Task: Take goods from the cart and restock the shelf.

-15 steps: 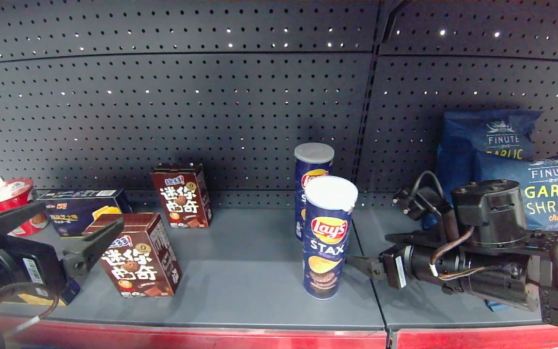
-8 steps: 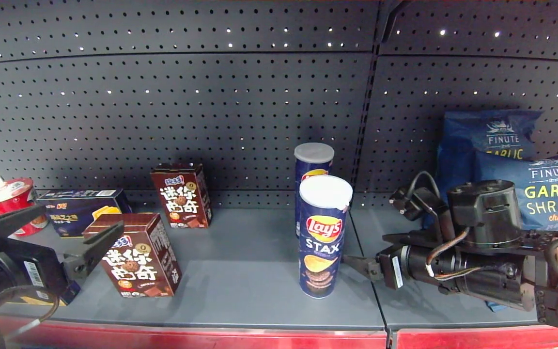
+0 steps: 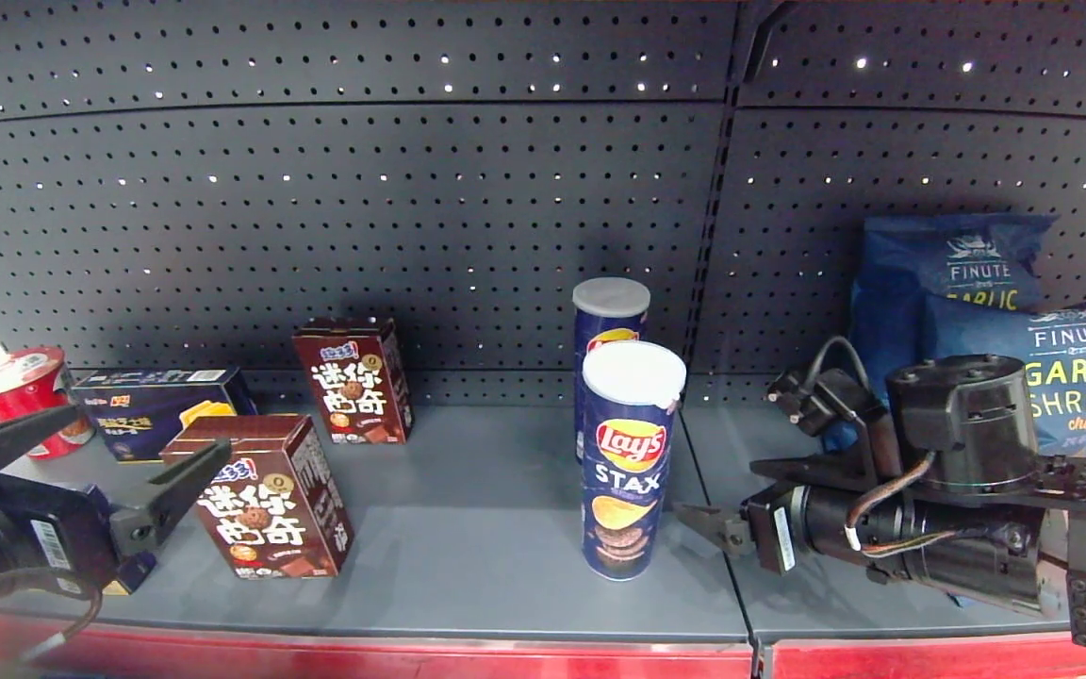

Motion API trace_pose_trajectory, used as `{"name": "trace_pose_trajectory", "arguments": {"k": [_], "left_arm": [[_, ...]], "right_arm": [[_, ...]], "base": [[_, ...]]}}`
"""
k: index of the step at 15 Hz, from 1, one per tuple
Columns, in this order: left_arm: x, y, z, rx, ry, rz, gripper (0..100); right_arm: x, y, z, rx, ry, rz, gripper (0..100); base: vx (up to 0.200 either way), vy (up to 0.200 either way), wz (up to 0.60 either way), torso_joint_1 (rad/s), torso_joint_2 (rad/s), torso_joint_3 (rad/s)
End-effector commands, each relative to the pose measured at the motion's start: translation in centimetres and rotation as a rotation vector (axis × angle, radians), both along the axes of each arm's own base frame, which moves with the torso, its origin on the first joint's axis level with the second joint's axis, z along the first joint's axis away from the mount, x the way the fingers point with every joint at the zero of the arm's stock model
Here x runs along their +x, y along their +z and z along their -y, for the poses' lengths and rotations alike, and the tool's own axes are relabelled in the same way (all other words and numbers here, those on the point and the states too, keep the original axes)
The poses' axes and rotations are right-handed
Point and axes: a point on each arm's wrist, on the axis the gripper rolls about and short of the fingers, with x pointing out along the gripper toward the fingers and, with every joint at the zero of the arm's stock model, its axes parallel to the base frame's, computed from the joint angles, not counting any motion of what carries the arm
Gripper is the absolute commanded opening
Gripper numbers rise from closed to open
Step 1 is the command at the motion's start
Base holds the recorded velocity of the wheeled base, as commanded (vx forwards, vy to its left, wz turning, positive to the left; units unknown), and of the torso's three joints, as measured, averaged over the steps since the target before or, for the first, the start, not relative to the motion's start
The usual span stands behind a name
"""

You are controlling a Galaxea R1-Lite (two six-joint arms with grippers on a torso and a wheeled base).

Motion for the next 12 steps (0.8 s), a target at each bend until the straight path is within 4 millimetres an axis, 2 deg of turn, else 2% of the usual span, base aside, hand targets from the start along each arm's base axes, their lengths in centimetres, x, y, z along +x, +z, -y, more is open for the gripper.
{"name": "trace_pose_trajectory", "arguments": {"k": [1, 12], "left_arm": [[-0.2, 0.1, -0.1, -0.003, 0.001, 0.006, 100], [-0.3, -0.8, -0.1, 0.006, -0.001, -0.019, 100]], "right_arm": [[0.0, 0.0, -0.2, 0.000, 0.008, 0.001, 100], [1.2, -0.5, -0.9, -0.018, 0.009, -0.003, 100]], "base": [[0.000, 0.000, 0.00, 0.000, 0.00, 0.000], [0.000, 0.000, 0.00, 0.000, 0.00, 0.000]]}}
